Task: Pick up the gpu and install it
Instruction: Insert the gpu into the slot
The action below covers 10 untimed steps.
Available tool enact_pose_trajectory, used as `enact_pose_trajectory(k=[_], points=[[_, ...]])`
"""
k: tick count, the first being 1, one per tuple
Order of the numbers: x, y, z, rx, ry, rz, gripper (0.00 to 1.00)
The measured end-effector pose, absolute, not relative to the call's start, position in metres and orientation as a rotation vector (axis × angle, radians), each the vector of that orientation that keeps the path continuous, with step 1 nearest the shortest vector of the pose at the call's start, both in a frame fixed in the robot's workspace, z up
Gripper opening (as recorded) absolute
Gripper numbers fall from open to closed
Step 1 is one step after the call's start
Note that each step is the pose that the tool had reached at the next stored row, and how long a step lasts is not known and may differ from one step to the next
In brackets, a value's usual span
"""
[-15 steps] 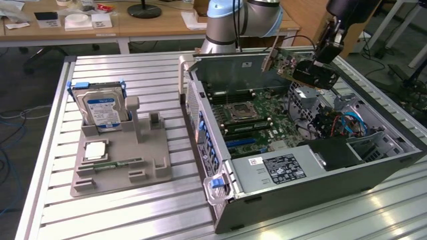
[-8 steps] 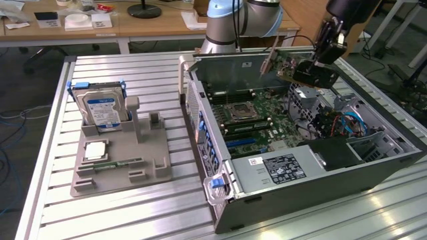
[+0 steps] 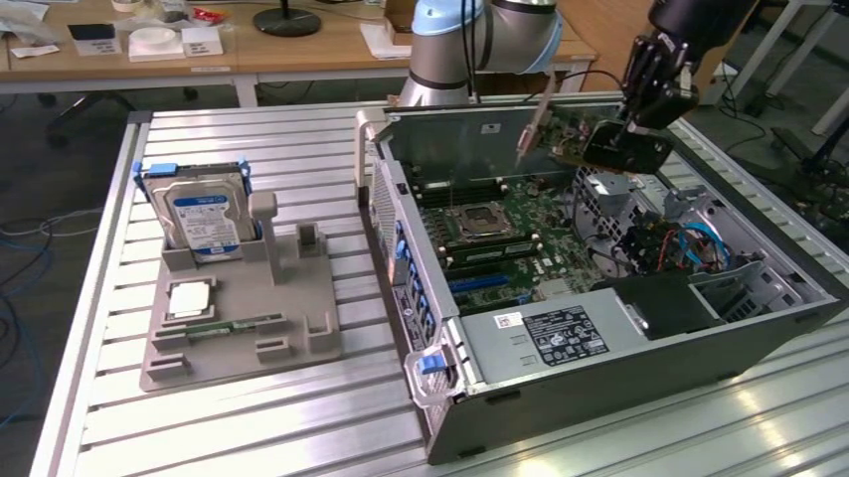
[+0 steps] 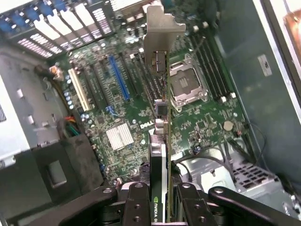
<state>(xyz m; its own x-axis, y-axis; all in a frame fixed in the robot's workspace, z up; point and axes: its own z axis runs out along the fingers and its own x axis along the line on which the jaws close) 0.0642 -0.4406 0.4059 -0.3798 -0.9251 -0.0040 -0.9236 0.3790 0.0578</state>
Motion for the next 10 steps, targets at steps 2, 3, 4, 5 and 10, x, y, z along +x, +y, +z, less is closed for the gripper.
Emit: enact_pose_trajectory(k=[2, 3, 4, 5, 10], points=[[0.0641, -0.4406, 0.4058, 1.779, -2.552, -0.077, 0.27], [0.0642, -0.4406, 0.4057, 1.801, -2.536, -0.077, 0.27], [0.0642, -0.4406, 0.4057, 1.824, -2.519, -0.077, 0.27], [0.0642, -0.4406, 0.4057, 1.846, -2.502, -0.076, 0.27], [0.0642, -0.4406, 0.4055, 1.957, -2.414, -0.074, 0.27]])
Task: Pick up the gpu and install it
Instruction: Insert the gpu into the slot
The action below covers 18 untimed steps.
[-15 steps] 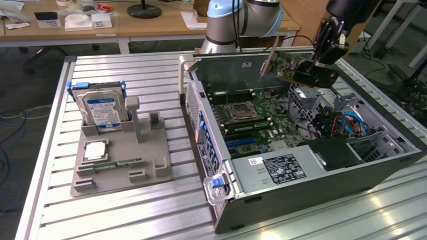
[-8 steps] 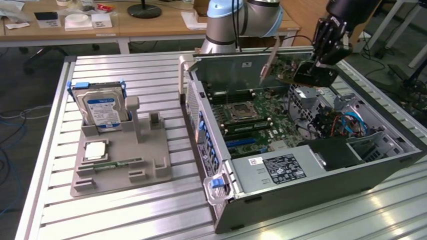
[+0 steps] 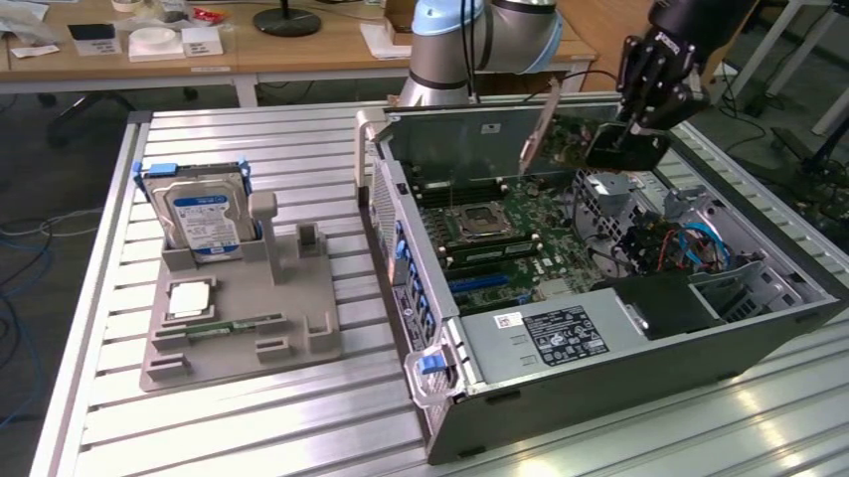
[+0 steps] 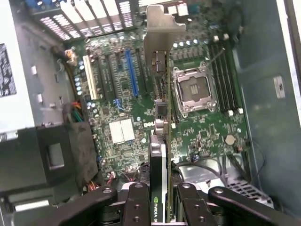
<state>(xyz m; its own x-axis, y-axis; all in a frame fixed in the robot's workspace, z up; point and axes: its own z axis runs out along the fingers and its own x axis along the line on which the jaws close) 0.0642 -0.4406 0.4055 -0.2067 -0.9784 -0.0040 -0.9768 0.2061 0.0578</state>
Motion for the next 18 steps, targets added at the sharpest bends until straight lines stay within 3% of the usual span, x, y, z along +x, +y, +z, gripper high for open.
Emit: enact_pose_trajectory(k=[18], points=[[0.0638, -0.4406, 0.4052, 2.168, -2.239, -0.059, 0.27]])
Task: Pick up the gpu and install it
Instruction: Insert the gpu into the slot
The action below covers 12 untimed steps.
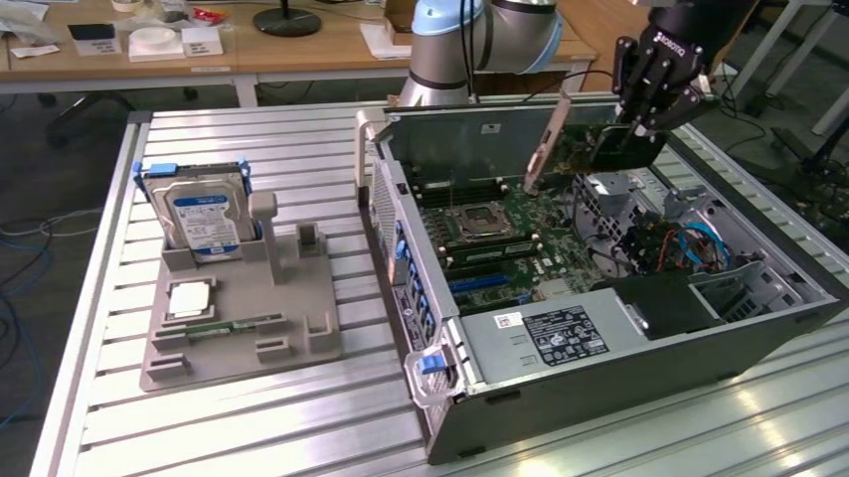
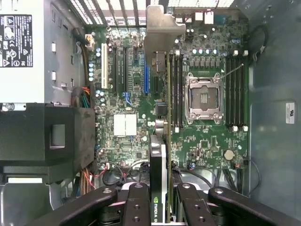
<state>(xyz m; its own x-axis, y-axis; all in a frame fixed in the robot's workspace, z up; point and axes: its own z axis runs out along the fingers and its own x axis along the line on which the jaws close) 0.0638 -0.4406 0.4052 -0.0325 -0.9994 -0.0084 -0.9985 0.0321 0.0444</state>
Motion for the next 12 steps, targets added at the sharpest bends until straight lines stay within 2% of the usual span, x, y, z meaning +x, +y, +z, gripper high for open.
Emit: enact_pose_trajectory(k=[5, 12], points=[[0.060, -0.441, 0.405, 2.194, -2.264, -0.024, 0.27], [0.051, -0.443, 0.402, 2.199, -2.269, -0.020, 0.27]])
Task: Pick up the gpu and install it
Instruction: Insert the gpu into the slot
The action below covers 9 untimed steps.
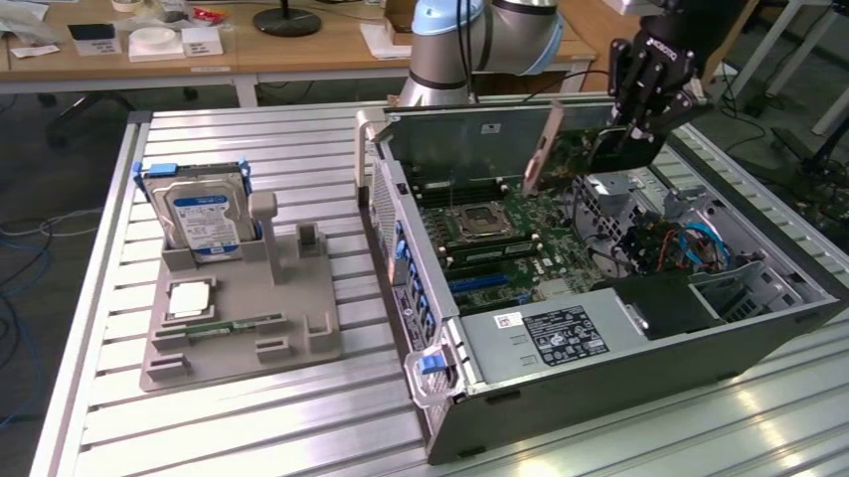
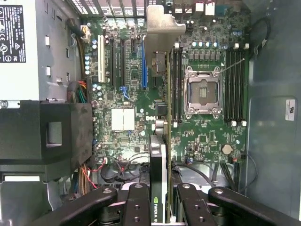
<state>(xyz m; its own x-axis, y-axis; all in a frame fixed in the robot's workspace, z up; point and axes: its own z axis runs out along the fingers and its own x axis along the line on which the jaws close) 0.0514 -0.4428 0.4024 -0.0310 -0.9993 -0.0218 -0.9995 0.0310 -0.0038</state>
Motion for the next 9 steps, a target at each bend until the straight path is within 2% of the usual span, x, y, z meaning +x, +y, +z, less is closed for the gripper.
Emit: enact_pose_trajectory(k=[9], points=[[0.0503, -0.4429, 0.4017, -2.173, 2.242, 0.020, 0.27]])
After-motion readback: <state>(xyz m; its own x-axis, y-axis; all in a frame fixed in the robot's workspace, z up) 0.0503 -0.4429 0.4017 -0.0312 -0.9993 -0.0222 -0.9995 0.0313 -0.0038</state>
